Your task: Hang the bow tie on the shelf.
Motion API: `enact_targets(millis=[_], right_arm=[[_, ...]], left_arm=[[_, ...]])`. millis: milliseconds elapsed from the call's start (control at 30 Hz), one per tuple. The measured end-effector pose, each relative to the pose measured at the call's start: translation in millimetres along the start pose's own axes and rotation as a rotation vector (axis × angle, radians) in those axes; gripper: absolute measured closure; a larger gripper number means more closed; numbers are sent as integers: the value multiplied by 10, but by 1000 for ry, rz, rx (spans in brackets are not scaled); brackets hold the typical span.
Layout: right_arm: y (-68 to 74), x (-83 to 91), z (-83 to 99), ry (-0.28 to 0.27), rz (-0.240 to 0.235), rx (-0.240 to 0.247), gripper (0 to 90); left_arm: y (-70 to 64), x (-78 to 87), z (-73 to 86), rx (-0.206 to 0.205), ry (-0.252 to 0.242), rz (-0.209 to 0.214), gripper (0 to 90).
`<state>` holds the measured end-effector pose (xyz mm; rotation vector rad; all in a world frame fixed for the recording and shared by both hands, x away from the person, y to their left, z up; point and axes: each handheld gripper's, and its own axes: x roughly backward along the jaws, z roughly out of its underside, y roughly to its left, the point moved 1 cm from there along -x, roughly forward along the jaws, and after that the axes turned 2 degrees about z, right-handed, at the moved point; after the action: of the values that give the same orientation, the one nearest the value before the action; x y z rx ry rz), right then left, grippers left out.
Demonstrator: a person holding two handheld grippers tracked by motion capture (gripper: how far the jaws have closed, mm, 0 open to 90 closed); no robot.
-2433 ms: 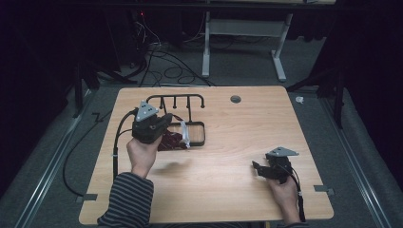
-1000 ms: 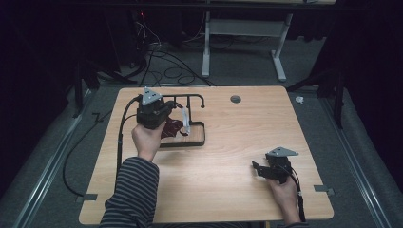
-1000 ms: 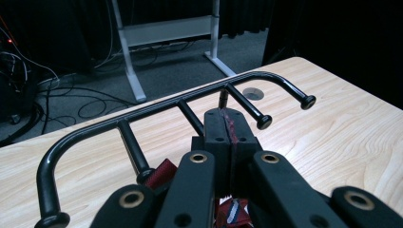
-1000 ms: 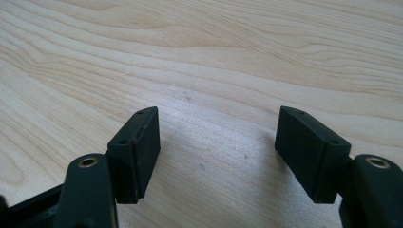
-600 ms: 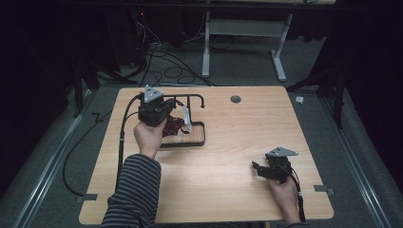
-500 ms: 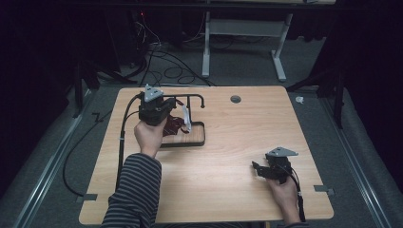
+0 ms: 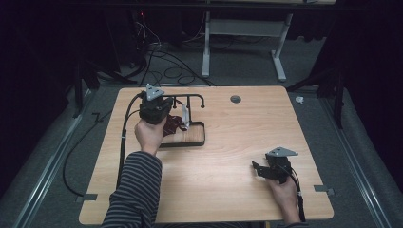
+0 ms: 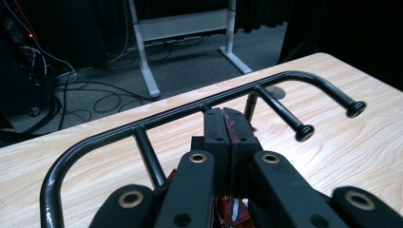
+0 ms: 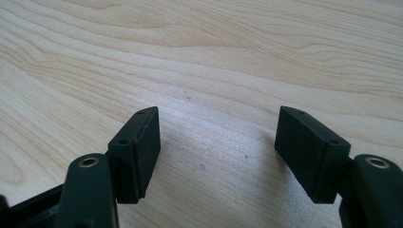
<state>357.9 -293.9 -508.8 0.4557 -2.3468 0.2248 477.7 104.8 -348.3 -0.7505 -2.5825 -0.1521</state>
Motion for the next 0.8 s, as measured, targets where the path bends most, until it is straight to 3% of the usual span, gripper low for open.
enact_targets(millis=[533,800], right_arm=[[1,-1,0,-1,1,0,335],[0,0,0,0,0,0,335]], left_arm=[[6,-10,5,5,10,14,855],[1,43,-4,0,9,24,790]])
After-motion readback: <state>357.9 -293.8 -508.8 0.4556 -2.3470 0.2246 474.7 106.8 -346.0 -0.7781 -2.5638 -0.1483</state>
